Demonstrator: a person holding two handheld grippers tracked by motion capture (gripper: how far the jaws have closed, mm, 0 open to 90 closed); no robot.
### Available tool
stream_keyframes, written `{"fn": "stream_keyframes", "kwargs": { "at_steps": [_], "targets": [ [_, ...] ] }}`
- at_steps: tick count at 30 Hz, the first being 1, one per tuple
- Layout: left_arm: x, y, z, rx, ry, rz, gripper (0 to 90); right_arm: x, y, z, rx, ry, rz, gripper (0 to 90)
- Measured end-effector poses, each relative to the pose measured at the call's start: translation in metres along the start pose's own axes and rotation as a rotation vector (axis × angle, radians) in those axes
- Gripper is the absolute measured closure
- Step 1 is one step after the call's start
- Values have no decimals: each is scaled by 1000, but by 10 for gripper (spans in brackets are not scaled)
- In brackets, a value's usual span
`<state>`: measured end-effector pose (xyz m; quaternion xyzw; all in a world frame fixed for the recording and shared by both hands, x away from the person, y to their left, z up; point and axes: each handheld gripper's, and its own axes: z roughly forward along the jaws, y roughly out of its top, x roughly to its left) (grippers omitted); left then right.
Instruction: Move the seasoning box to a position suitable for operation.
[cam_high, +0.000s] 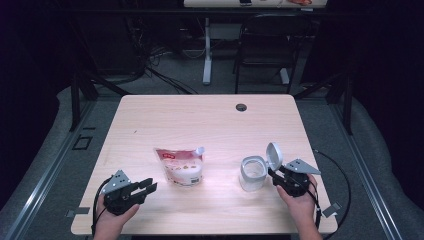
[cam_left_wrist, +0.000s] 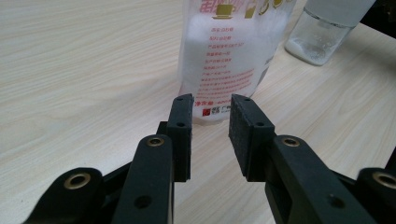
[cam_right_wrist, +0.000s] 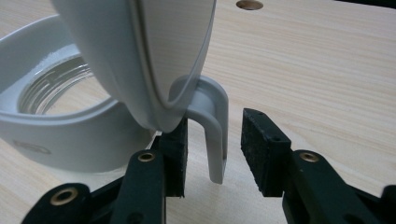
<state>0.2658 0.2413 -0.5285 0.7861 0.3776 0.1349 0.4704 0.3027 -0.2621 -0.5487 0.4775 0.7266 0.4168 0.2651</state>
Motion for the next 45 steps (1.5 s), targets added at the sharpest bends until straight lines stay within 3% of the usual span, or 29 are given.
{"fn": "stream_keyframes", "kwargs": {
  "at_steps": [9,14,24,28,34,45],
  "targets": [
    [0,0,3,15,4,5,706,1,0,6,2,11,-4,664],
    [2,-1,3,3,15,-2,710,2,1,7,11,9,-32,696],
    [4,0,2,5,25,2,717,-2,0,7,17,13,-22,761],
    [5,0,1,10,29,2,719,-3,1,7,23,14,-46,769],
    [4,0,2,7,27,7,720,-3,1,8,20,50,-39,797],
    [5,0,2,5,29,8,720,3,4,11,31,87,-79,810]
  ]
}}
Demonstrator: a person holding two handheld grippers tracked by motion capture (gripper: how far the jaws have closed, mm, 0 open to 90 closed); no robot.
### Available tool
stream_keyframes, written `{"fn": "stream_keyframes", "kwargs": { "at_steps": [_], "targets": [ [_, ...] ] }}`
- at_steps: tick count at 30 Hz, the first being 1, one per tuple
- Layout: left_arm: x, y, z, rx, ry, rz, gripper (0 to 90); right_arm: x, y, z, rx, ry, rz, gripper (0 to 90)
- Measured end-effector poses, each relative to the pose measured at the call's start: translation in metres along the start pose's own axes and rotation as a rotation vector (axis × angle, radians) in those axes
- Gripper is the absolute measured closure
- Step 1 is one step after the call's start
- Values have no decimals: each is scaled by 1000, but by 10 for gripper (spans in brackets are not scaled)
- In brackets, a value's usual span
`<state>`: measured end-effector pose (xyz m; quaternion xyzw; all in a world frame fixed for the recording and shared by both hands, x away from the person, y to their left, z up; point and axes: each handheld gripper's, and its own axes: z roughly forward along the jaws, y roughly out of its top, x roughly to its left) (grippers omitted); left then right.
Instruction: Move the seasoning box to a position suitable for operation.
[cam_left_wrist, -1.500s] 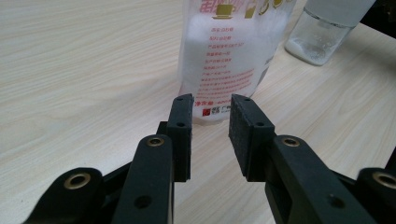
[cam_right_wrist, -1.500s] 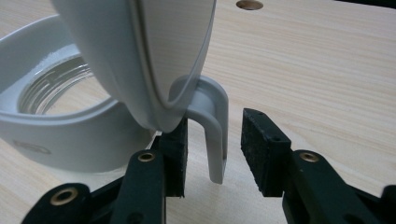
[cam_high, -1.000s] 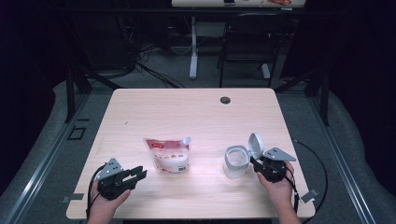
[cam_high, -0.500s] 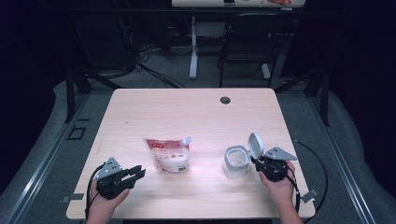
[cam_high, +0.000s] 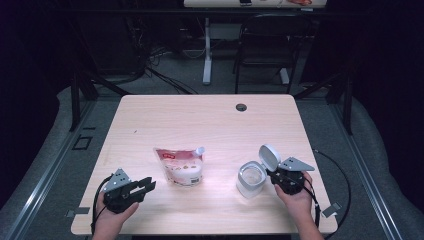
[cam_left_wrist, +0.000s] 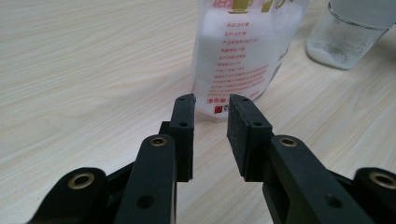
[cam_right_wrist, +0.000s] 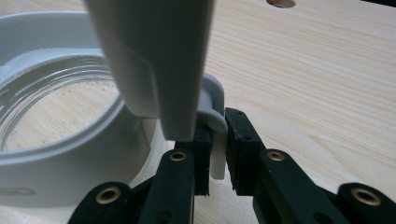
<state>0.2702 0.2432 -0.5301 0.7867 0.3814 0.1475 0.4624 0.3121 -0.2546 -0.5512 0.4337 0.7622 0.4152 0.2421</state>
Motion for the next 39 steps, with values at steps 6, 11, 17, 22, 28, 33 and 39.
{"fn": "stream_keyframes", "kwargs": {
  "at_steps": [6,11,17,22,28,33,39],
  "targets": [
    [0,0,1,13,-2,11,720,3,2,3,-4,33,-13,810],
    [0,0,1,14,-2,12,720,3,2,4,-6,52,-19,808],
    [0,0,2,13,2,7,720,7,4,8,-6,106,-54,808],
    [0,0,2,13,1,10,720,8,6,10,3,124,-71,810],
    [-1,0,3,16,2,13,719,12,7,10,6,143,-87,810],
    [-1,-1,4,17,0,15,709,15,7,12,0,147,-88,808],
    [0,-1,4,17,1,10,696,13,6,11,-3,158,-69,794]
  ]
}}
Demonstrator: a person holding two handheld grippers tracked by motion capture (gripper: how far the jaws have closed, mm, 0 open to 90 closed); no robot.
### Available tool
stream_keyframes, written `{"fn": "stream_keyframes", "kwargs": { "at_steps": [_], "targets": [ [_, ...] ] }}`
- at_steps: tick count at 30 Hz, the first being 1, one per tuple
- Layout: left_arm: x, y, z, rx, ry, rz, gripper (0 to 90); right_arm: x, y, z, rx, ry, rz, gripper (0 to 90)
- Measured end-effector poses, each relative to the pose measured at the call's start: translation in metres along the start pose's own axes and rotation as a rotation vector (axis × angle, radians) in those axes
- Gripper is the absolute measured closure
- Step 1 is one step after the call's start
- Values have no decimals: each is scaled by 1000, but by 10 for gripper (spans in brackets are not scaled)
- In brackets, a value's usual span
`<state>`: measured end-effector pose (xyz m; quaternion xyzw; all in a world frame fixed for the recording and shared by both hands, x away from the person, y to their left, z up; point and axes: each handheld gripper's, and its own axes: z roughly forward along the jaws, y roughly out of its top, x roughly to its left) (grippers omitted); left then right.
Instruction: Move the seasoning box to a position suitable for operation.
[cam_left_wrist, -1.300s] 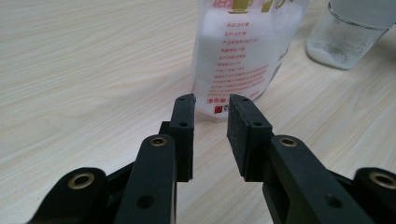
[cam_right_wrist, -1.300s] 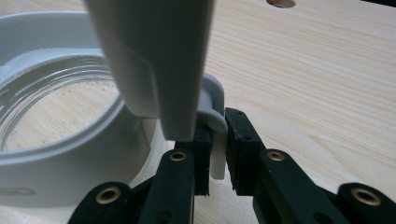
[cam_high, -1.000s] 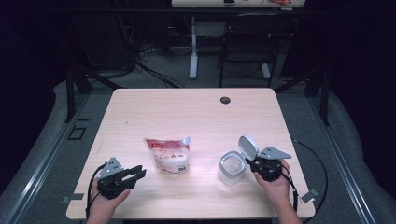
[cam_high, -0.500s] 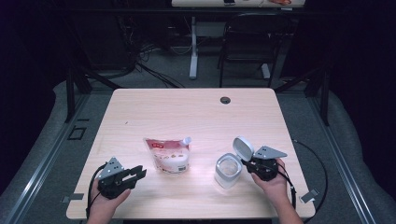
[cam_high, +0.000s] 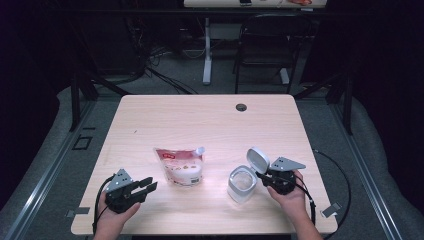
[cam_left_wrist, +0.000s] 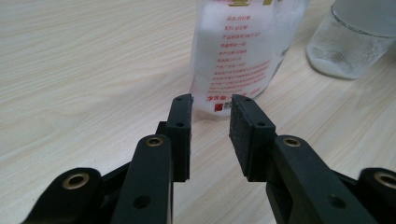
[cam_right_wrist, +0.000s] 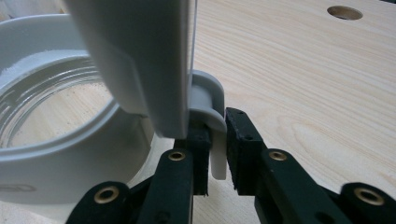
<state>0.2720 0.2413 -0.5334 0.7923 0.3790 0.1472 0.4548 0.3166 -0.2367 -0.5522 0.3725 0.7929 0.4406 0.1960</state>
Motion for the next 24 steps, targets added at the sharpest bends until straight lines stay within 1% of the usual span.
{"fn": "stream_keyframes", "kwargs": {
  "at_steps": [3,4,5,8,9,10,11,14,16,18,19,22,24],
  "targets": [
    [1,-1,1,1,-1,-5,690,0,0,-1,1,-7,3,766],
    [1,-1,1,1,-1,-5,686,0,0,-3,1,-15,3,749],
    [2,-1,2,6,-4,-2,682,0,-1,-3,-12,-14,14,742],
    [5,-1,3,6,-3,-6,673,0,-1,-9,-4,-16,7,723],
    [6,-1,4,9,1,-7,671,1,-2,-11,-11,-15,10,717],
    [6,-2,4,10,-1,-9,668,1,-2,-13,-9,-14,1,713],
    [7,-2,5,8,3,-11,667,1,-2,-15,-8,-17,-5,710],
    [9,-2,5,11,6,-14,658,1,-2,-19,-22,-9,4,710],
    [10,-2,6,10,10,-16,654,-1,-3,-21,-28,-8,21,708],
    [10,-2,6,10,11,-16,652,-2,-3,-22,-28,-8,23,712],
    [10,-3,5,5,16,-11,650,-1,-3,-23,-25,-7,20,713],
    [10,-3,4,6,17,-18,646,1,-4,-27,-30,7,28,703],
    [11,-4,3,8,17,-14,645,2,-3,-30,-30,2,22,704]
  ]
}}
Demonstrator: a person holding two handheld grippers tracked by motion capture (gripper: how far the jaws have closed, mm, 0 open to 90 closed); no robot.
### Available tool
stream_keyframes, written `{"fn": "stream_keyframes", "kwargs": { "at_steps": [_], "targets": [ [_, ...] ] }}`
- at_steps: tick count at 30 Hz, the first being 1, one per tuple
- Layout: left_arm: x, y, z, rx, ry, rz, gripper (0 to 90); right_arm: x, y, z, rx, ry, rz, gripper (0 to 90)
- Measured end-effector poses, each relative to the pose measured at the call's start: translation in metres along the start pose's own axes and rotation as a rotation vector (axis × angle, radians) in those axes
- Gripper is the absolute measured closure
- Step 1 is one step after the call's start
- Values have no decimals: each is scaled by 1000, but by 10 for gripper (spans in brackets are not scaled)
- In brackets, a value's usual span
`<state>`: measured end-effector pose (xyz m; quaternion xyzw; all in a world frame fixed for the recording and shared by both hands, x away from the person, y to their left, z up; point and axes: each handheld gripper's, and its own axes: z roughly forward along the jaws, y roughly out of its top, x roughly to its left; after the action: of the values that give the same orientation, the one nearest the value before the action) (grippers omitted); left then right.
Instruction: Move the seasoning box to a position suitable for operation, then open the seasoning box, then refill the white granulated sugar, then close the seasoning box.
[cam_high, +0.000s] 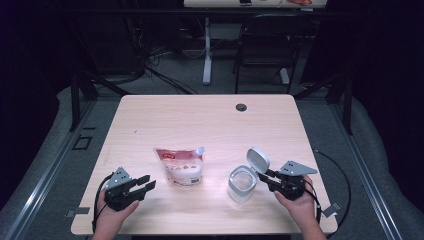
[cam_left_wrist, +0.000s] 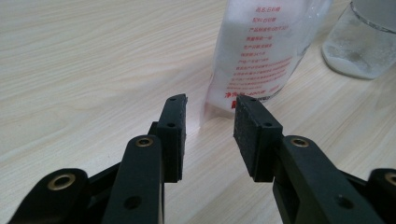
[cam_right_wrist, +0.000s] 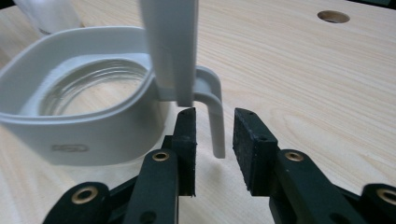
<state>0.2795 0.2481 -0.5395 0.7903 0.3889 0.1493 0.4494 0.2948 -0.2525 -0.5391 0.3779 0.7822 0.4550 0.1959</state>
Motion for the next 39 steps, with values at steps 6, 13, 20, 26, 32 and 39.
{"fn": "stream_keyframes", "kwargs": {
  "at_steps": [6,13,20,26,32,39],
  "targets": [
    [-4,0,-2,-6,5,2,645,3,-1,-16,-31,-40,16,690],
    [-3,0,0,3,10,2,638,4,-3,-24,-45,-59,37,679],
    [-2,-1,0,5,16,-2,637,2,-2,-27,-43,-65,53,664],
    [-3,0,2,0,15,0,633,0,-2,-29,-32,-86,55,648],
    [-3,0,1,-2,14,-8,634,-7,4,-40,-63,-125,101,629],
    [-2,-1,3,5,9,-13,635,-6,17,-59,-65,-112,124,616]
  ]
}}
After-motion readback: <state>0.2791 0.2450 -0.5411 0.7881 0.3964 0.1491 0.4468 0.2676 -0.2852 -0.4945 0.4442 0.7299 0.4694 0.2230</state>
